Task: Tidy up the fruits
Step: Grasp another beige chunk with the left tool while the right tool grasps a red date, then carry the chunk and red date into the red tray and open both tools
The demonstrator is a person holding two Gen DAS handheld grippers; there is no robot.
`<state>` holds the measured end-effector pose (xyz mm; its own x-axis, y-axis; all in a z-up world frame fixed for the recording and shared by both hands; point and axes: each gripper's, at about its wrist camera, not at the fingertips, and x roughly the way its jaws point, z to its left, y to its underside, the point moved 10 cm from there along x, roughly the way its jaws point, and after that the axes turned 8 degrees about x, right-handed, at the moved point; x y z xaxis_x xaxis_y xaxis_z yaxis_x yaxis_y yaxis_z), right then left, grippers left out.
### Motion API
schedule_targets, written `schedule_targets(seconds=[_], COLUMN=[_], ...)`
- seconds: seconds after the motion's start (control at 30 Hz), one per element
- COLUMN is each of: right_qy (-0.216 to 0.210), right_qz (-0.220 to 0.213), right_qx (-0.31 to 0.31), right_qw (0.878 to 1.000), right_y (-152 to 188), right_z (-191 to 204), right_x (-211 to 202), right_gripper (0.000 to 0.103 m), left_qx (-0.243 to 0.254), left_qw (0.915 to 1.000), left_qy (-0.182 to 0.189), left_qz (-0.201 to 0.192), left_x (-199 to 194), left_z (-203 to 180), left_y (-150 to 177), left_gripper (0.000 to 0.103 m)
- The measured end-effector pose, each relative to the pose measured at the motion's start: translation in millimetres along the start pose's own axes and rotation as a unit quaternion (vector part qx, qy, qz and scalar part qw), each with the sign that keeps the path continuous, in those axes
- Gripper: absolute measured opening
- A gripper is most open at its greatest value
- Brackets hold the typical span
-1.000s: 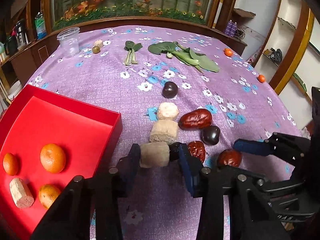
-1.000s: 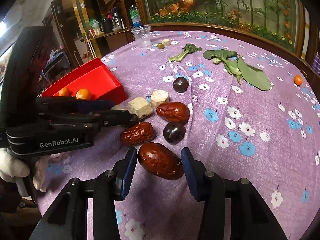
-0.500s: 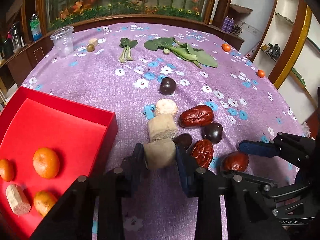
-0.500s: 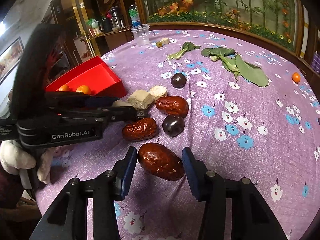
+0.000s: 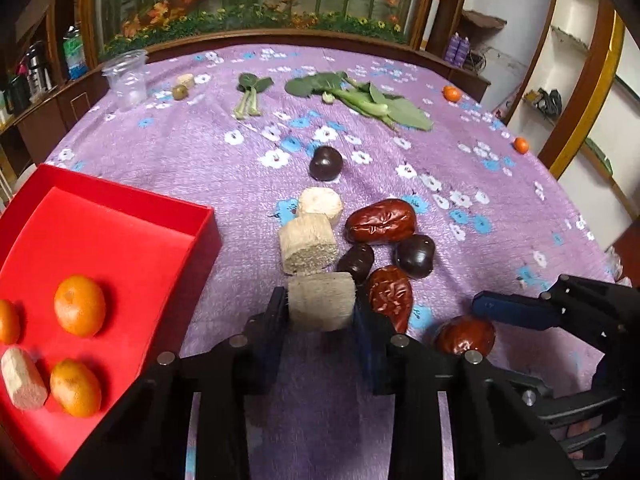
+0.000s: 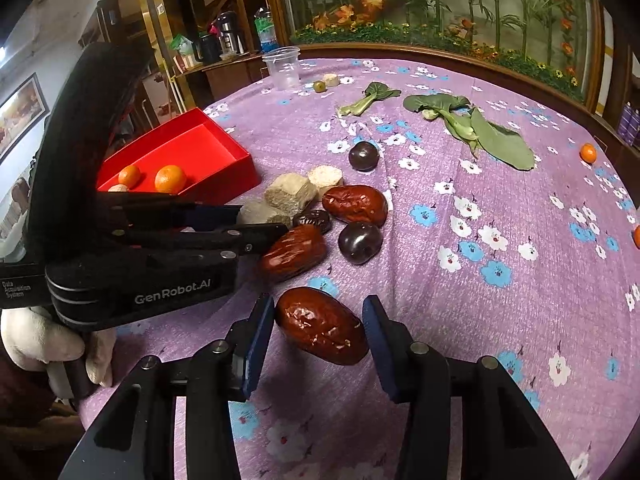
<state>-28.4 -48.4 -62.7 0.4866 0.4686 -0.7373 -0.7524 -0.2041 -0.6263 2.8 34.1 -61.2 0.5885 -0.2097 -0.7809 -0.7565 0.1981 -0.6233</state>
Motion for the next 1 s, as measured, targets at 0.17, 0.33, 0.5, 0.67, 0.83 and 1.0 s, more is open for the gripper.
schedule_targets(seconds=[0.17,0.33,0.5,0.67,0.83,1.0], right_qy=[-0.001,0.0,0.007,0.021,0.037,0.036], right_qz=[-0.006,0.003,0.018,0.025,0.041,0.022], right_qx=[0.002,-0.02,-0.018,-0.028,-0.052,-0.025], right_qw=[1.0,1.0,1.0,0.999,0.997,0.999], right_y=[0.3,4.1,15.1,21.9,34.3,21.9], right_z=[5.7,17.2,13.0,14.7,21.8,22.1], right_x=[-10.6,-9.6,0.8,3.8,0.3,-12.7], right_gripper=[0.038,0.035,0.042,0.042,0.035,0.035], left_qx=[-0.029,-0.06,-0.071,-0.079,-0.089,-0.114], left_qw=[0.9992,0.9973,0.9963,0.9953,0.9935,0.9897], left_qy=[0.007,0.006,0.002,0.01,0.007,-0.005], left_qz=[-0.026,-0.041,-0.048,-0.055,-0.071,-0.086], left_x=[-28.2,-52.1,-64.0,-69.4,-83.0,-98.0], left_z=[8.0,24.6,34.7,35.8,46.0,71.0], left_y=[0.4,7.6,17.9,23.3,26.0,31.6], left_gripper=[0.03,0.03,0.03,0.03,0.03,0.03])
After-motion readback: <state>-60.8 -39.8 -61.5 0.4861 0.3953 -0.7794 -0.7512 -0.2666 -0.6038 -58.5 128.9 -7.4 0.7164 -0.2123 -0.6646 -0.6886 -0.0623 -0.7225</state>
